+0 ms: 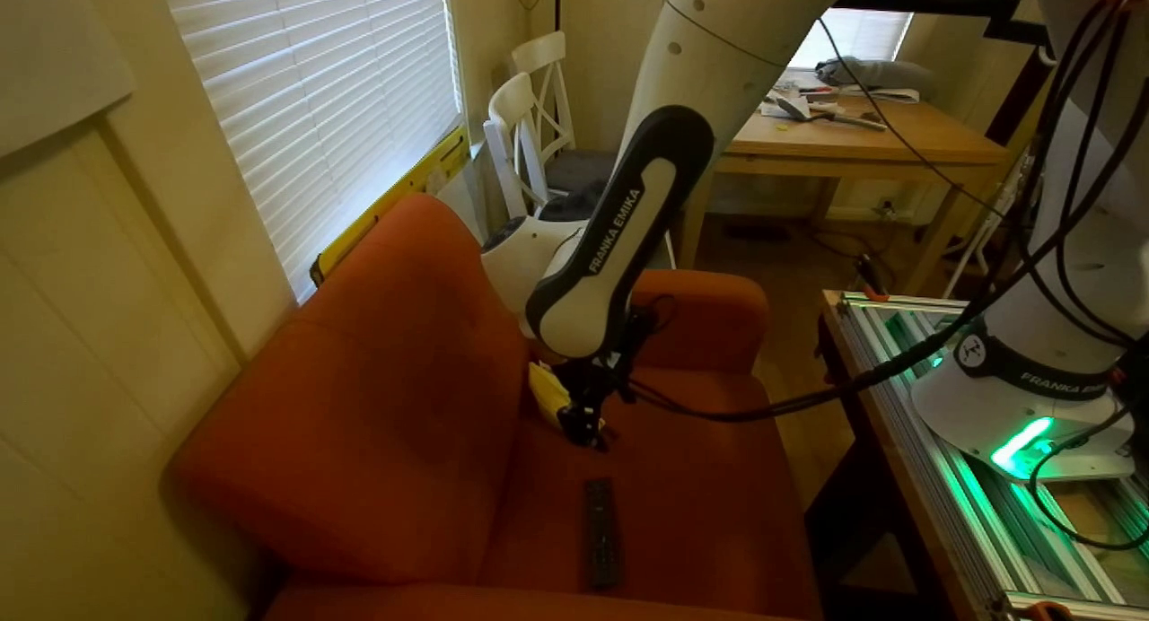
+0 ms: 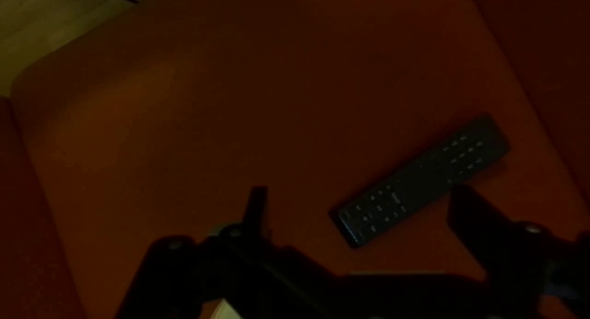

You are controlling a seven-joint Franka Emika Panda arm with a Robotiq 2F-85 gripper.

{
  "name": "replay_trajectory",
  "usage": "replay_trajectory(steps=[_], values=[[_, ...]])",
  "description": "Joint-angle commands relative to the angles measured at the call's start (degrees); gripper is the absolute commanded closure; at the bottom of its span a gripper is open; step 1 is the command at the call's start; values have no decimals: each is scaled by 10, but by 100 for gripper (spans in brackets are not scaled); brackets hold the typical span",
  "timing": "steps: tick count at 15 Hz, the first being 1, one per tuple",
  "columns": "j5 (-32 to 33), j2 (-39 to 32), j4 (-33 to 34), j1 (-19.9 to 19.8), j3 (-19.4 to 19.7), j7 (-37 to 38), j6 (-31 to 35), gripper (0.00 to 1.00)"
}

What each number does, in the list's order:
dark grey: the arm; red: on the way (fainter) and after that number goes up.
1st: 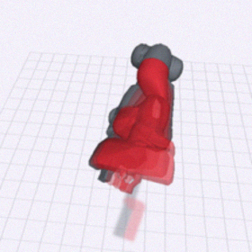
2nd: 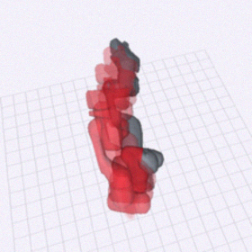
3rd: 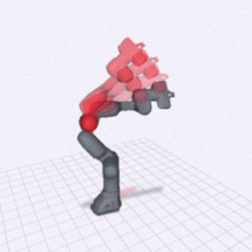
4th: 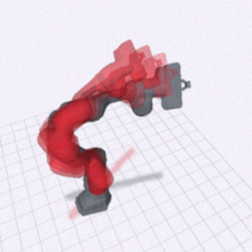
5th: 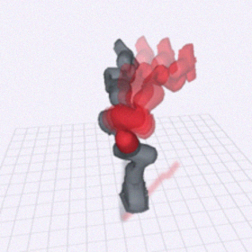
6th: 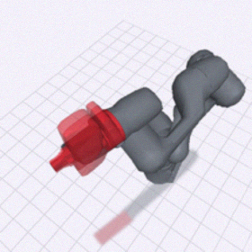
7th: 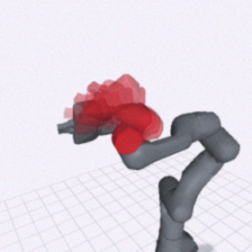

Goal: Put the remote on the arm rest

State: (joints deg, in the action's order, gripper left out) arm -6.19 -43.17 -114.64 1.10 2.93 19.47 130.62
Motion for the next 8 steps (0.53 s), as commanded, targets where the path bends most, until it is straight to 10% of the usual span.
replay_trajectory(steps=[1,8], values=[[-6,-10,9,9,6,9,-3,0],[-29,-40,-19,39,4,82,94,0]])
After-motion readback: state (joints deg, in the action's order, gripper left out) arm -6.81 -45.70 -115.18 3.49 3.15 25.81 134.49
